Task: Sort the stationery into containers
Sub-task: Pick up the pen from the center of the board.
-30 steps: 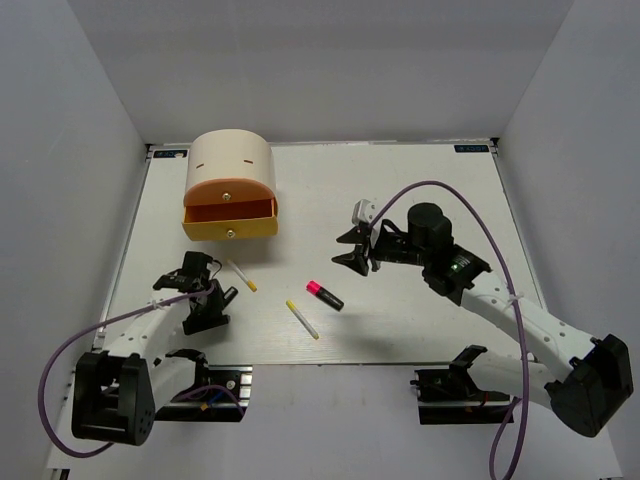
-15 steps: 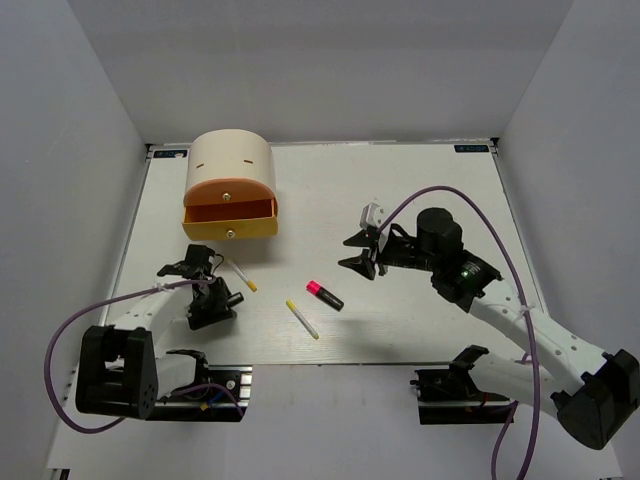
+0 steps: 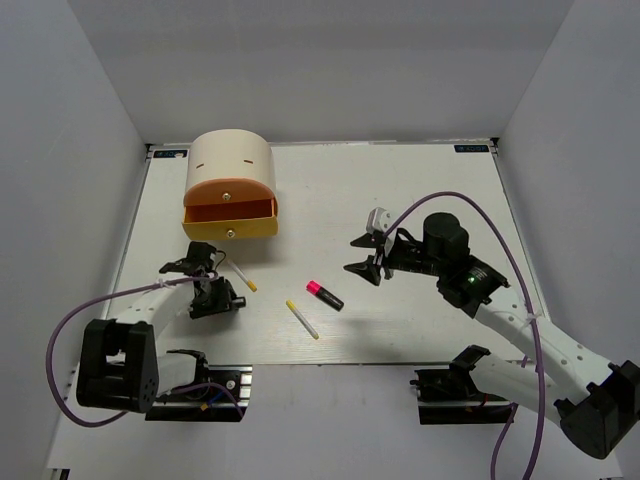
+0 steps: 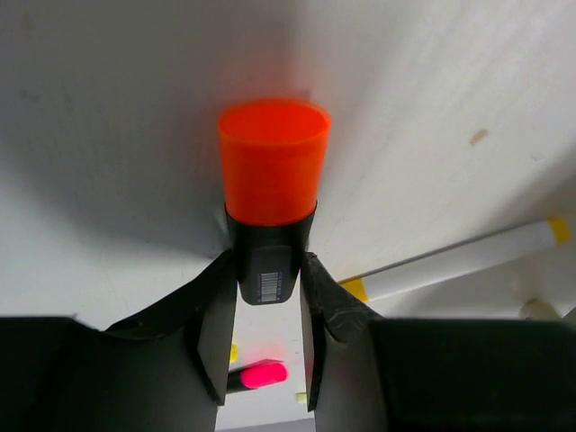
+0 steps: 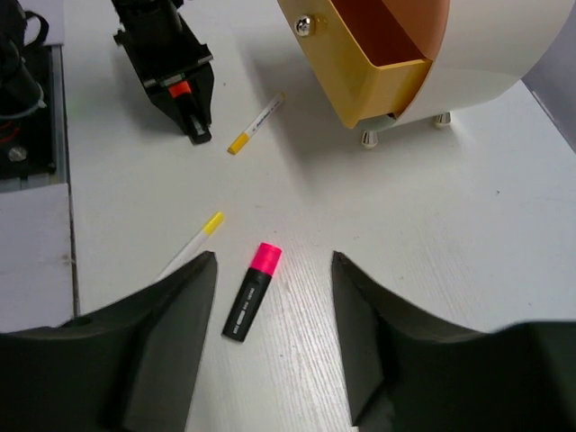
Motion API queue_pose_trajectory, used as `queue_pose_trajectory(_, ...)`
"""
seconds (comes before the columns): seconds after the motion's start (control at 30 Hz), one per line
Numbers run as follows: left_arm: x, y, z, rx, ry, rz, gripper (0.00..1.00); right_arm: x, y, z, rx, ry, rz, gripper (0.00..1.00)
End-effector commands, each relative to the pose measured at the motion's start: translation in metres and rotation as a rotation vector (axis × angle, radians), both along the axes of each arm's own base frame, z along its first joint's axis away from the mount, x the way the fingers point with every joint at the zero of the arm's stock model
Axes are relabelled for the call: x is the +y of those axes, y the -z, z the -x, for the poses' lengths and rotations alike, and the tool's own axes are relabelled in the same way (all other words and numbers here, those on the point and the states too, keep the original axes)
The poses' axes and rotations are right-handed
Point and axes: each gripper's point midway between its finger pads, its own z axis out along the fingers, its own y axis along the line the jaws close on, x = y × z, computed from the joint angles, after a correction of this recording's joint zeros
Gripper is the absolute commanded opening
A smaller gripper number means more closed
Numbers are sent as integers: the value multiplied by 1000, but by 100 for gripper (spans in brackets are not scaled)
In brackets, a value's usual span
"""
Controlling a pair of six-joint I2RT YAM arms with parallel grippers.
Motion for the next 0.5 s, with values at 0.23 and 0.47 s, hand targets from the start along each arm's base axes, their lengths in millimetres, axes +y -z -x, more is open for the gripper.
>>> queue_pose_trajectory(0.23,0,-95,-36,-400,573,-229,0,-13,52,8,-4,-25,98,23)
queue_pose_trajectory(0.47,-31,-173,-76,-796,653,-186,0,-18,83,5,29,1,158,25)
